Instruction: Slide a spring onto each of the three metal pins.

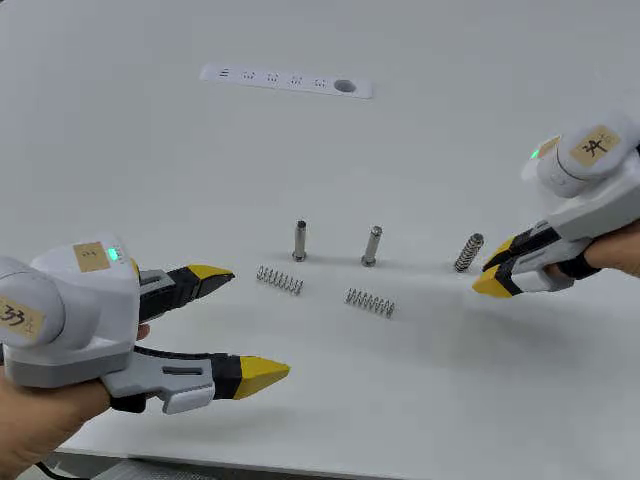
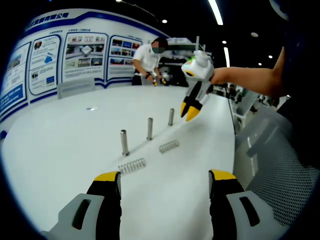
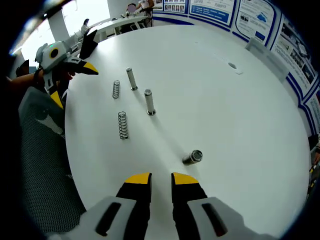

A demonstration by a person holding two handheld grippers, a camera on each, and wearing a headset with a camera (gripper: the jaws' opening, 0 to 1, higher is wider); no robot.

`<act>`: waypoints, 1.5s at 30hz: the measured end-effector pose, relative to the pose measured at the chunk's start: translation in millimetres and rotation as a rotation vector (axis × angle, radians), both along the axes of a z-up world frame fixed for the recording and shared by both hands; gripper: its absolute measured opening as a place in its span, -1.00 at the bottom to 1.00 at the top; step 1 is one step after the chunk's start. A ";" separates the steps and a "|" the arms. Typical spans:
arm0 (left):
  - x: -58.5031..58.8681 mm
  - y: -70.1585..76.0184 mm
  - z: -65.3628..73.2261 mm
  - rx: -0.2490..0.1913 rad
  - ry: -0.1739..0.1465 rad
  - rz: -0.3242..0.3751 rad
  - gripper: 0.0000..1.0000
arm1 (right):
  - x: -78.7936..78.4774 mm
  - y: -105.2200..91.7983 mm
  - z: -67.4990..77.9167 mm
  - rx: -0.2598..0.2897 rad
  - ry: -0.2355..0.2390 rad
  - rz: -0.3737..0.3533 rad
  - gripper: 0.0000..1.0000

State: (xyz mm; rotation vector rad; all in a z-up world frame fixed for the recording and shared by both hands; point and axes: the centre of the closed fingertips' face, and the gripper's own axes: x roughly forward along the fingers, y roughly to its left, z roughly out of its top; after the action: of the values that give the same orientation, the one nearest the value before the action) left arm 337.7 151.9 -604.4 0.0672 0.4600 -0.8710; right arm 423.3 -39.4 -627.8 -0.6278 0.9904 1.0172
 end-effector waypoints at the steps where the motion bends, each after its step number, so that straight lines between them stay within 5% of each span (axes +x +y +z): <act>1: 0.2 -0.1 0.3 0.000 -0.001 0.000 0.45 | -3.8 3.9 -0.4 0.004 0.003 0.007 -0.67; 13: -1.3 1.2 2.9 -0.002 -0.010 0.006 0.45 | -29.8 44.1 -9.8 0.023 0.033 0.107 -0.67; 26: -3.2 6.2 4.1 0.002 -0.014 0.026 0.45 | -30.1 75.3 -20.7 0.041 0.039 0.183 -0.68; 45: -4.9 10.9 3.4 0.004 -0.009 0.051 0.45 | -30.3 84.8 -37.6 0.019 0.057 0.239 -0.72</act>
State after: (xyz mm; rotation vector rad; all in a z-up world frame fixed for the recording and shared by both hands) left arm 332.7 162.8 -601.0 0.0631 0.4539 -0.8197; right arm 393.0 45.4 -665.4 -0.7172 0.9694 1.2595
